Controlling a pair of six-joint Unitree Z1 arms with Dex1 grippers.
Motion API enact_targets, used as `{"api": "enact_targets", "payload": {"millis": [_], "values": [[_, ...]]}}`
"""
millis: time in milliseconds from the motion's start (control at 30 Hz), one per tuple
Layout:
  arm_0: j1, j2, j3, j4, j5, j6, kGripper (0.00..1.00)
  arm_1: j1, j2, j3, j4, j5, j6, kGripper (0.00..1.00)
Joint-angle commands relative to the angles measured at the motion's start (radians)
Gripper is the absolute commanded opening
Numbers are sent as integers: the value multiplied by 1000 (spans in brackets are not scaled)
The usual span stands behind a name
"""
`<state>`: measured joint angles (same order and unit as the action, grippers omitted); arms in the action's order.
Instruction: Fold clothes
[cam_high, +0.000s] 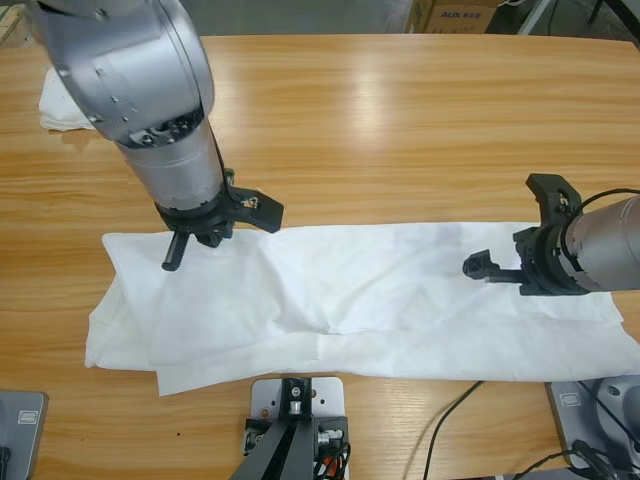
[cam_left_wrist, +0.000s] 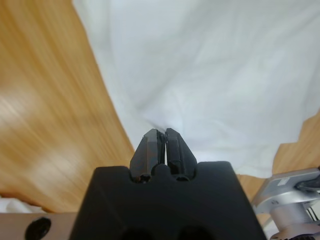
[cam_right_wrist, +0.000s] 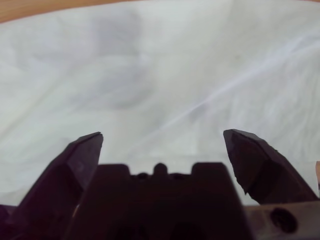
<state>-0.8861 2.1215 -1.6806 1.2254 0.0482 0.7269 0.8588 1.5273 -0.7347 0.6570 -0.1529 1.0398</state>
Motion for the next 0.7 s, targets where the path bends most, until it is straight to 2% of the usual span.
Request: {"api": "enact_targets", "payload": {"millis": [33, 67, 100, 200, 300, 367, 433, 500, 533, 600, 667, 700], "values": [[27, 37, 16, -13, -75, -12, 611, -4, -21, 18, 13, 5, -23, 1000], [36, 16, 28, -14, -87, -21, 814, -4, -24, 14, 14, -3, -38, 1000], [52, -13, 40, -14, -93, -37, 966, -4, -28, 11, 16, -10, -53, 1000], [161, -115, 70, -14, -89, -146, 1000, -4, -36, 6, 32, -30, -89, 1000], [279, -195, 109, -14, -22, -250, 1000, -4, -41, -14, 46, -44, -124, 1000], [297, -248, 128, -14, -18, -339, 1000, -3, -46, -40, 46, -51, -166, 1000], [237, -301, 165, -12, -60, -426, 1000, 3, -71, -68, 10, -39, -248, 974], [119, -360, 242, -42, -156, -566, 994, 3, -114, -70, -129, 79, -359, 751], [69, -392, 306, -104, -195, -640, 977, 3, -128, -69, -198, 144, -376, 720], [-3, -439, 462, -265, -244, -791, 920, -12, -140, -28, -359, 284, -380, 719], [-33, -450, 589, -405, -281, -860, 918, -16, -124, 37, -525, 413, -380, 571], [-39, -447, 632, -454, -292, -865, 920, -25, -101, 62, -602, 483, -376, 568]]}}
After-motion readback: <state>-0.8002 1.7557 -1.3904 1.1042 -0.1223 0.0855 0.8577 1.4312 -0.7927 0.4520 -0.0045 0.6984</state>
